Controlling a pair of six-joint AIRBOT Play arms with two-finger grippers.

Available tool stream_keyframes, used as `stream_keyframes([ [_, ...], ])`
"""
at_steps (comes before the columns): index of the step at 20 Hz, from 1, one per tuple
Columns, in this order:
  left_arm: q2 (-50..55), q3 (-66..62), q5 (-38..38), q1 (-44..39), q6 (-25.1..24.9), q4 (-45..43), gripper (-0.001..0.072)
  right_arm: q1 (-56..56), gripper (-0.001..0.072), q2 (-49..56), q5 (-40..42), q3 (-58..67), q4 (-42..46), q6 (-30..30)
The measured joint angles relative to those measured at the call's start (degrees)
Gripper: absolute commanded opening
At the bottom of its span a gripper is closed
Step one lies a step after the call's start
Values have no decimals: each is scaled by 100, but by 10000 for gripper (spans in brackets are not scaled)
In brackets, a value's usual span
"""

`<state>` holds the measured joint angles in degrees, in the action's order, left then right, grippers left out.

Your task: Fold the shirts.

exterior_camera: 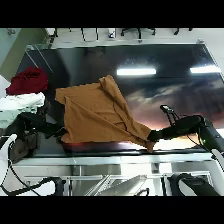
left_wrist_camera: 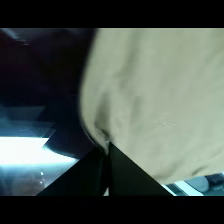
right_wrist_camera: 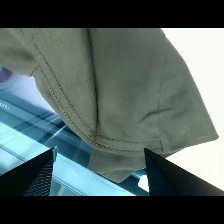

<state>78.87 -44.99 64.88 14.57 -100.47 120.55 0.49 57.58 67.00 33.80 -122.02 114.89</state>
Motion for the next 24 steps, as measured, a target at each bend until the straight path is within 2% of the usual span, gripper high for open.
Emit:
stream_keyframes([
  [5,17,24,13,-271,-319,302,13,697,622,13,-326,2,315,527],
  [8,17,-85,98,-350,-374,358,12,1375,621,15,-820,2,1032,625],
  [10,17,-136,168,-372,-382,372,12,1733,616,24,-1189,2,1580,485],
  [12,20,-160,205,-382,-396,393,13,1958,481,72,-1497,2,2020,306],
  [18,20,-181,262,-389,-400,400,13,2155,479,271,-1563,2,2444,85],
  [19,20,-181,264,-389,-402,400,12,2164,415,282,-1486,2,2452,59],
  [20,20,-181,267,-389,-404,400,12,2170,317,289,-1370,2,2422,35],
  [24,20,-181,273,-389,-415,400,12,2179,315,306,-1097,2,2245,-2],
])
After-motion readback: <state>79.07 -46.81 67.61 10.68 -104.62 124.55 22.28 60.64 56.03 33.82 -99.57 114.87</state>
